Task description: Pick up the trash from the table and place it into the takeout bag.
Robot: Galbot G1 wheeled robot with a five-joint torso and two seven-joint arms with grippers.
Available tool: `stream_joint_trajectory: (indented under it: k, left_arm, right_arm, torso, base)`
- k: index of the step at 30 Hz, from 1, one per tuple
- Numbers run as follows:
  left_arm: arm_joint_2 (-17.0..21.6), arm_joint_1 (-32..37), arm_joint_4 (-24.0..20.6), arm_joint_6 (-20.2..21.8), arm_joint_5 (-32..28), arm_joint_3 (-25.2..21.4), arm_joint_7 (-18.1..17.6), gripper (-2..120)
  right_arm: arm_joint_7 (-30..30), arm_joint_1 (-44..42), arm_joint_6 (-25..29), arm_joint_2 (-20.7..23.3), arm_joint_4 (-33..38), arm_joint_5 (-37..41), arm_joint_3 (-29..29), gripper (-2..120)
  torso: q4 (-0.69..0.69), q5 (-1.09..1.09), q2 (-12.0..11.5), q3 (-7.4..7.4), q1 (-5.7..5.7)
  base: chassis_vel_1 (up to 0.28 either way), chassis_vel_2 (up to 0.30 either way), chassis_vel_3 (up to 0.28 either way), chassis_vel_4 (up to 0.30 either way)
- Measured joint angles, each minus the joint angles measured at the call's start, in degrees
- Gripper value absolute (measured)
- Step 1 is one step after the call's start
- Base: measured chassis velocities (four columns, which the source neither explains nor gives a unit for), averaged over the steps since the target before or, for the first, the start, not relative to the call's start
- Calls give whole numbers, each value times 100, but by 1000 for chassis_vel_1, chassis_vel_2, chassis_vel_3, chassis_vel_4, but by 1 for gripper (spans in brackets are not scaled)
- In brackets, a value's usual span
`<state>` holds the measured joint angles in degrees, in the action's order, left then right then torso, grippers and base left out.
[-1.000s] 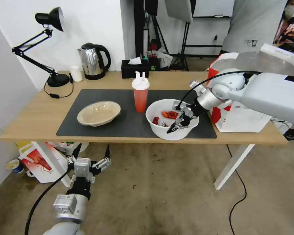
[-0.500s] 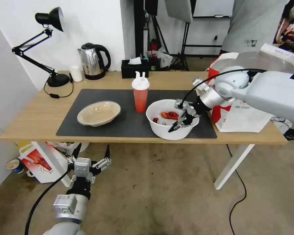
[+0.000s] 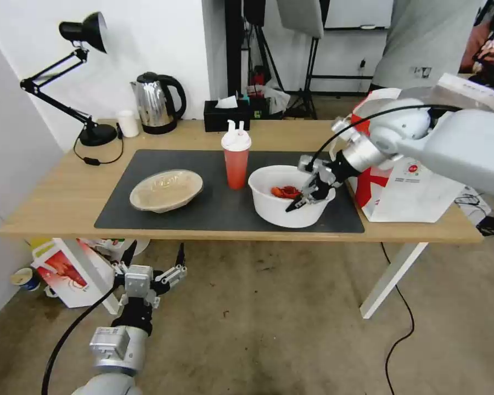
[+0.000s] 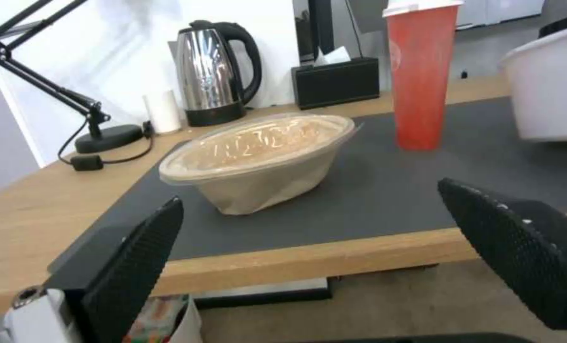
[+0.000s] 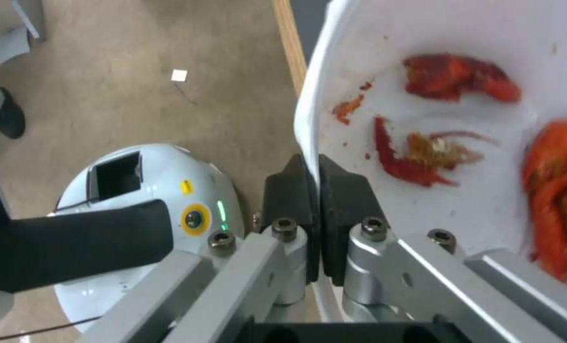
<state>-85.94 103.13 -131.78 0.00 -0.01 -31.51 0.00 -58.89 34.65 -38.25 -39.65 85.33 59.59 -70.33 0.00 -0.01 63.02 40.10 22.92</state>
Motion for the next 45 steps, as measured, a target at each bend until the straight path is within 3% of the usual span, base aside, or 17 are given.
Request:
stream_joint_trajectory:
  k: [45]
  left_arm:
    - [0,0,0,0,0,0,0,100]
  right_arm:
    - [-577,1617,206,-440,-506,62,507,0]
  torso:
    - [0,1,0,0,0]
  base:
    - [0,0,0,0]
